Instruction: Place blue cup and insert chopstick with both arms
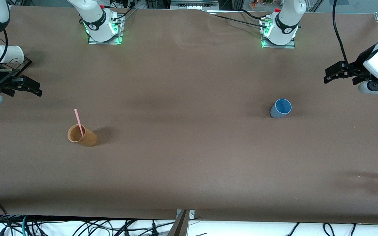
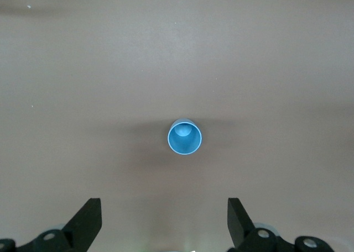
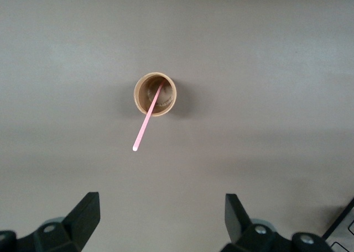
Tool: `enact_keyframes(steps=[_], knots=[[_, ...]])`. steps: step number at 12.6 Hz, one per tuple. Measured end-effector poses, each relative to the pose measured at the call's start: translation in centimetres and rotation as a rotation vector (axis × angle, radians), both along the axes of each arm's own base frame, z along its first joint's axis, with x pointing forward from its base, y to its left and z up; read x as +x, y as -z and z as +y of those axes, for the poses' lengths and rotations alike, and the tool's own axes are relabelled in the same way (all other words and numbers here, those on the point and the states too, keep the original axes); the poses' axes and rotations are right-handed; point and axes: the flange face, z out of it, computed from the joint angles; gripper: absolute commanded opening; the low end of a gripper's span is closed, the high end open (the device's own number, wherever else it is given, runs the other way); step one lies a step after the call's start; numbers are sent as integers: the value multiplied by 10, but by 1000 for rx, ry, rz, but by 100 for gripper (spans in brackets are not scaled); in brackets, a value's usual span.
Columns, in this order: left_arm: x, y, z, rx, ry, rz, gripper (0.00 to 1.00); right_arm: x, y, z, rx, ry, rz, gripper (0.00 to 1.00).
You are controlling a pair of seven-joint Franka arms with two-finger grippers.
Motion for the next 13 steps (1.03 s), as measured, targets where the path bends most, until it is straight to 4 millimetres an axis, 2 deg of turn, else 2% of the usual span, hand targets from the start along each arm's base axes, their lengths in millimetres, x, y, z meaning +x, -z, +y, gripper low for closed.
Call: enact_keyframes(steps=[8,13], knots=[[0,0,0,0,0,0,100,0,0,0,0,0,0,100],[3,7,0,1,0,12,100,1,3,1,0,-3,6,100]])
